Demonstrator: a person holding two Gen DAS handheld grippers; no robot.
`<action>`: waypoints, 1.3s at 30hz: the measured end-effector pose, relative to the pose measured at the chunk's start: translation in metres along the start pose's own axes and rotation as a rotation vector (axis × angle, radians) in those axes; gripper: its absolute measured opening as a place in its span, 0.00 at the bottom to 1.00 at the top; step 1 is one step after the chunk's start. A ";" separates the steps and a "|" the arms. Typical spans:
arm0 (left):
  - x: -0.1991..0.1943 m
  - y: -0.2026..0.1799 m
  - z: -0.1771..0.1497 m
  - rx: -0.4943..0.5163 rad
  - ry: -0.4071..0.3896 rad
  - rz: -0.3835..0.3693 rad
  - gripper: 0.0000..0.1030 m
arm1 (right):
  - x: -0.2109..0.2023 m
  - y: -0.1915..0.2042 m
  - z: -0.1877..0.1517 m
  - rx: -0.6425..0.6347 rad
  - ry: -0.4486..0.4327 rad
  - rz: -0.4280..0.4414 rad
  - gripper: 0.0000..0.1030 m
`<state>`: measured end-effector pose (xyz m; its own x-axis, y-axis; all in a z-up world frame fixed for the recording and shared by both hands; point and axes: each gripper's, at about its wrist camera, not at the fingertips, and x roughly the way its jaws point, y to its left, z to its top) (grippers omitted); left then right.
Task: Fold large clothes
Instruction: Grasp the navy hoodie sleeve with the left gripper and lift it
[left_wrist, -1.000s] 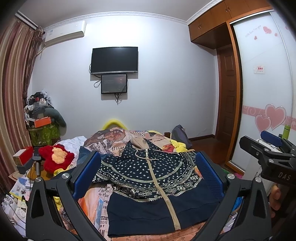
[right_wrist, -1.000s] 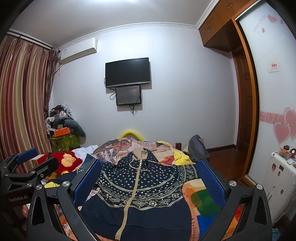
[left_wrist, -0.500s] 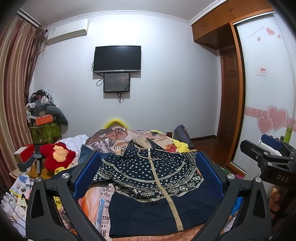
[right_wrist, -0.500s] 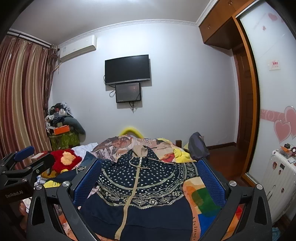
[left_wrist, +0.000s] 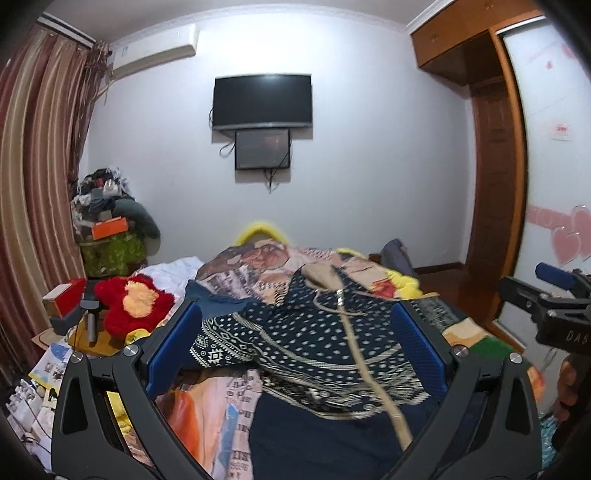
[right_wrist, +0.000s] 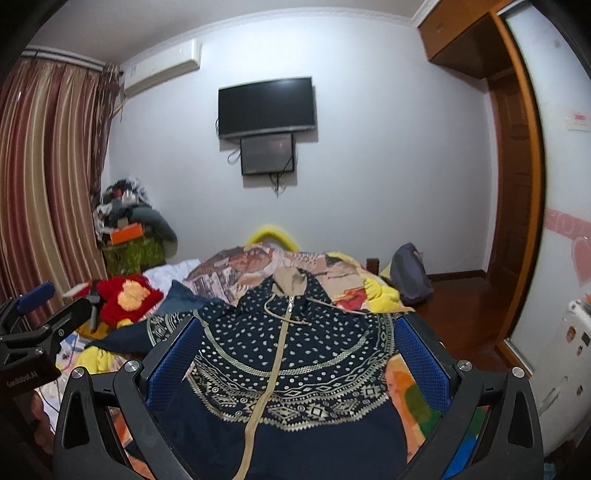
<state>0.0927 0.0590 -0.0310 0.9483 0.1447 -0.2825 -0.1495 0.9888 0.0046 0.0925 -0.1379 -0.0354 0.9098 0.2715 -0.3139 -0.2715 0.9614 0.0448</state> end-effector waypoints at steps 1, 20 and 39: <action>0.011 0.005 -0.001 -0.003 0.011 0.015 1.00 | 0.016 0.001 0.002 -0.006 0.016 0.000 1.00; 0.215 0.202 -0.087 -0.352 0.441 0.116 1.00 | 0.284 0.020 -0.032 -0.165 0.357 0.024 1.00; 0.288 0.293 -0.174 -0.765 0.662 -0.014 0.72 | 0.400 0.027 -0.096 -0.152 0.614 0.075 1.00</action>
<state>0.2729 0.3841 -0.2778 0.6400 -0.1469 -0.7542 -0.4992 0.6666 -0.5535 0.4192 -0.0073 -0.2503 0.5533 0.2197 -0.8035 -0.4102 0.9114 -0.0333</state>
